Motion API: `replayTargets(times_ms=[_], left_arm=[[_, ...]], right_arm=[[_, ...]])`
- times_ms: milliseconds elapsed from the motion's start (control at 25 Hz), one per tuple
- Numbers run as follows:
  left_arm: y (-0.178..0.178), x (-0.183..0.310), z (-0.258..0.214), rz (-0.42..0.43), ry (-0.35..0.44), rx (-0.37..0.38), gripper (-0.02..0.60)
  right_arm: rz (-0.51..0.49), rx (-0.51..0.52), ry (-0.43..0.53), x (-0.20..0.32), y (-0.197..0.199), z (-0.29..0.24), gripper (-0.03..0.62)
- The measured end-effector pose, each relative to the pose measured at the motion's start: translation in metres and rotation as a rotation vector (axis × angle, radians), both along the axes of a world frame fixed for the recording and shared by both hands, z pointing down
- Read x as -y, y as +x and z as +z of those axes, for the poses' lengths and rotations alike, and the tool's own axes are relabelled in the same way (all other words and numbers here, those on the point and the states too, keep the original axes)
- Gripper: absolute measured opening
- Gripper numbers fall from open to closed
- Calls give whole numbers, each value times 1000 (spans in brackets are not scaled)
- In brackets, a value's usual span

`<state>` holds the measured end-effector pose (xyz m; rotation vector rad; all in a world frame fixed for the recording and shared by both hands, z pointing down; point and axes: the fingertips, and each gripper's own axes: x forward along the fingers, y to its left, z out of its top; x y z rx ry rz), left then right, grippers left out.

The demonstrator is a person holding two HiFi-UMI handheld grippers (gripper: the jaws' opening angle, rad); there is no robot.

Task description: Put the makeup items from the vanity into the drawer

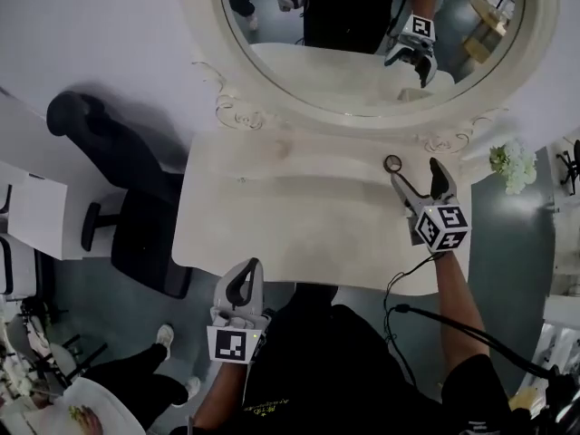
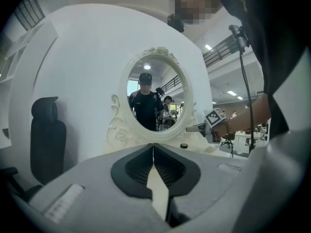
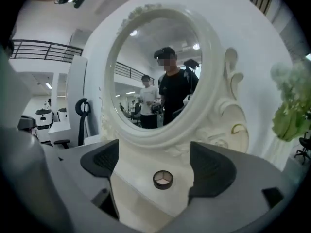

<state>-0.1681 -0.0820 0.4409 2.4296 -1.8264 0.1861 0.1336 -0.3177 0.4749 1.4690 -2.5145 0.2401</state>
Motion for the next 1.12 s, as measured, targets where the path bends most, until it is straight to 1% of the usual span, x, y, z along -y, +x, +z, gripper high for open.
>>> replayTargets(times_ms=[80,160,240,400,480,520,560,600,640,720,840,960,1120], left_arm=[[-7,-13,10,-38,-37,-5,21],[-13,-27,21,-72,-104,-9,21],[-19,-32,29,-96,-136,-16,21],[-23,-35,43,-118,-154,-23,21],[-22,-37,46,-122,-154,-24,21],[-21,-37,47,-122,-150,-23,21],[-21,-37,47,-122,-146,-22,21],[-21,-37,46,-121,-144,-21,21],[-21,-37,46,-120,-143,-20,21],[-21,-36,46,-119,-139,-26,21],[-19,-34,43,-113,-128,-33,21],[-13,-32,39,-95,-119,-28,21],[-10,-25,36,-64,-112,-27,21]], right_arm=[[-18,-32,-100,20,-7,28,457],[-30,-62,-203,31,-13,55,454],[-35,-82,-281,40,-18,76,454],[-44,-110,-357,48,-26,103,448],[-27,-123,-389,48,-24,115,421],[-15,-141,-402,49,-21,119,389],[-6,-170,-410,49,-19,123,336],[-3,-203,-416,49,-18,126,320],[-5,-235,-422,49,-18,128,267],[-9,-263,-439,48,-19,130,242],[8,-254,-471,47,-22,132,236],[-3,-255,-480,42,-23,131,235],[-10,-232,-422,31,-23,106,235]])
